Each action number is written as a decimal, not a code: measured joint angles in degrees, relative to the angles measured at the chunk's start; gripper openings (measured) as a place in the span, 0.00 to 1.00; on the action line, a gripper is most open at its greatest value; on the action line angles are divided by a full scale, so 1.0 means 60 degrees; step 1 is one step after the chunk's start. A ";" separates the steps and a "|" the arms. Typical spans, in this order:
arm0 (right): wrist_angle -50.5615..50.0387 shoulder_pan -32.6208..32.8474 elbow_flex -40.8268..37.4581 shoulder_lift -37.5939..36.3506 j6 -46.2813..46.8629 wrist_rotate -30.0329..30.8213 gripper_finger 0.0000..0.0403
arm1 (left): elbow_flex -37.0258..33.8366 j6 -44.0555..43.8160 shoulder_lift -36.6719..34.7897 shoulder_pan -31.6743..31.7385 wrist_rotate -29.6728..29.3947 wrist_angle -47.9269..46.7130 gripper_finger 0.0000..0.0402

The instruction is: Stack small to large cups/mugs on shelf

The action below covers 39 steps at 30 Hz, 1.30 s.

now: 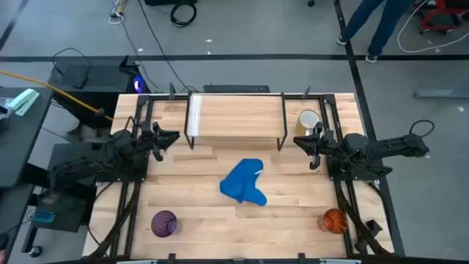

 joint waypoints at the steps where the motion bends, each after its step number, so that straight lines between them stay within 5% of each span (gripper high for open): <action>1: 0.0000 0.0001 0.0000 0.0003 0.0002 -0.0003 0.13 | 0.0000 0.0003 0.0000 -0.0004 0.0000 0.0000 0.23; 39: 0.0001 0.0001 0.0000 0.0003 0.0003 -0.0003 0.13 | 0.0000 0.0000 0.0001 -0.0001 0.0000 0.0000 0.21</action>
